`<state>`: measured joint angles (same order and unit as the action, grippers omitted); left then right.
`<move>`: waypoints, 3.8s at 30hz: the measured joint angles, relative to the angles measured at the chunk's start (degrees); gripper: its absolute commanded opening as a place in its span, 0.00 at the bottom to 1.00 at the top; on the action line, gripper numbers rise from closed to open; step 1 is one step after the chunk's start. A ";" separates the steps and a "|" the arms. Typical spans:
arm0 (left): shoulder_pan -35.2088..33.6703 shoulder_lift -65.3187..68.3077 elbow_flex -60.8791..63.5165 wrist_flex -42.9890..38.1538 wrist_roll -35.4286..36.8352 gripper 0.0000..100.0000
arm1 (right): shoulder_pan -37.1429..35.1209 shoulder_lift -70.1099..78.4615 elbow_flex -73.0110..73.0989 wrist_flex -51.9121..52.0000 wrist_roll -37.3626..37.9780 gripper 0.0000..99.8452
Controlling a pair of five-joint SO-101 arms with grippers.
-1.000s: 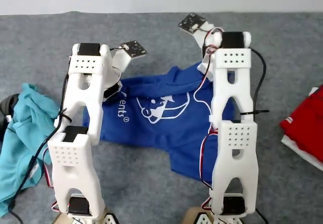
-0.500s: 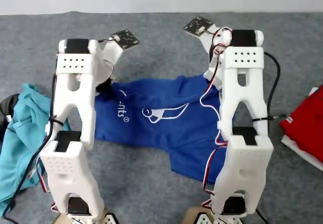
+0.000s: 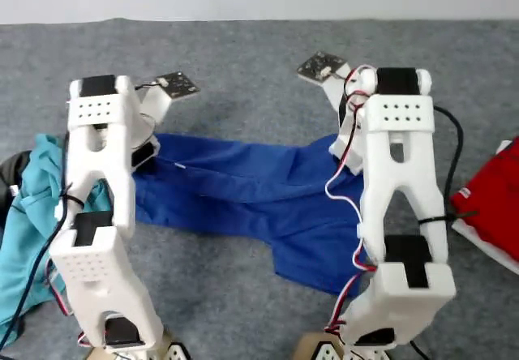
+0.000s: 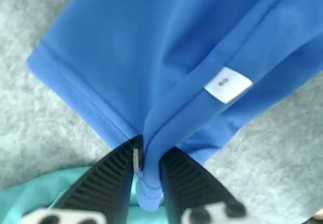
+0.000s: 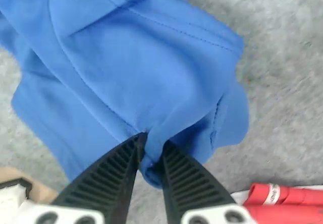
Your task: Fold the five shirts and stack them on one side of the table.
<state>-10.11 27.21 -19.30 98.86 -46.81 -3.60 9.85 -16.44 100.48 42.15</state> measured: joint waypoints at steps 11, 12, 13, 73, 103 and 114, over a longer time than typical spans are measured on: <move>-1.23 0.00 5.71 0.00 -3.34 0.01 | -0.09 -14.33 26.02 -6.51 0.00 0.01; -1.23 0.00 5.80 0.00 -3.34 0.01 | -0.09 -15.21 28.31 -8.09 0.00 0.01; -1.23 0.00 5.80 0.00 -3.34 0.01 | -0.09 -15.91 30.33 -9.41 0.00 0.02; 0.26 6.33 15.38 -0.44 14.24 0.01 | 4.75 -35.78 33.76 -0.09 -19.69 0.15; 22.59 -6.15 15.38 -7.74 25.49 0.01 | 4.84 -28.04 28.13 -4.04 -26.99 0.15; 25.93 -2.64 15.38 -11.69 26.64 0.01 | 4.84 -19.43 29.10 -2.73 -26.99 0.15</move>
<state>15.82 24.57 -3.91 87.16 -20.18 1.23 -9.58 12.66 97.76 15.16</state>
